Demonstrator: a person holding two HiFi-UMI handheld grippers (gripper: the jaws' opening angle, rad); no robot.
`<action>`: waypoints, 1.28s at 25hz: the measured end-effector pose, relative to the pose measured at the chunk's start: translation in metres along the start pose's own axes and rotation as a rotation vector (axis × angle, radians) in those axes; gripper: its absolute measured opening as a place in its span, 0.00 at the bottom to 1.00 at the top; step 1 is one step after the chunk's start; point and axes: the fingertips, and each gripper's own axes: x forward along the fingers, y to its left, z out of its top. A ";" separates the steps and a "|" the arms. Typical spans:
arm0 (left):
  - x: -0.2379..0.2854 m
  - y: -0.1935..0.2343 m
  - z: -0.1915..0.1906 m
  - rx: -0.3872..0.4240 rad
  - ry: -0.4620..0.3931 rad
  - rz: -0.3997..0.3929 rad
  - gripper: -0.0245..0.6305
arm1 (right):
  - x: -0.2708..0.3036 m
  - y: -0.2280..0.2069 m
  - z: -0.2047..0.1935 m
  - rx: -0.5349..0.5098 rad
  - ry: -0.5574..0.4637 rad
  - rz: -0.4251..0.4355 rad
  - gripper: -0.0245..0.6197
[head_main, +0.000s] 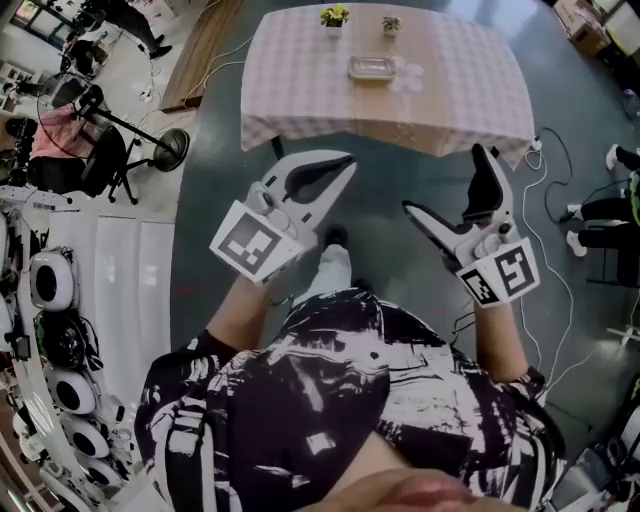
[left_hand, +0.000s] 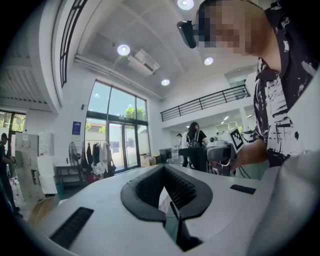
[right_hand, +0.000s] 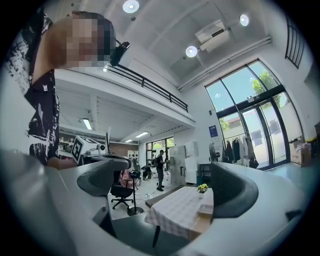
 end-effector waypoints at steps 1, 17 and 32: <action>0.006 0.011 -0.002 -0.004 -0.007 -0.005 0.04 | 0.009 -0.007 -0.002 -0.002 0.005 -0.005 0.93; 0.069 0.236 -0.056 -0.085 -0.001 -0.053 0.04 | 0.218 -0.117 -0.037 0.012 0.057 -0.060 0.93; 0.104 0.313 -0.058 -0.079 -0.029 -0.075 0.04 | 0.284 -0.163 -0.034 -0.017 0.052 -0.087 0.93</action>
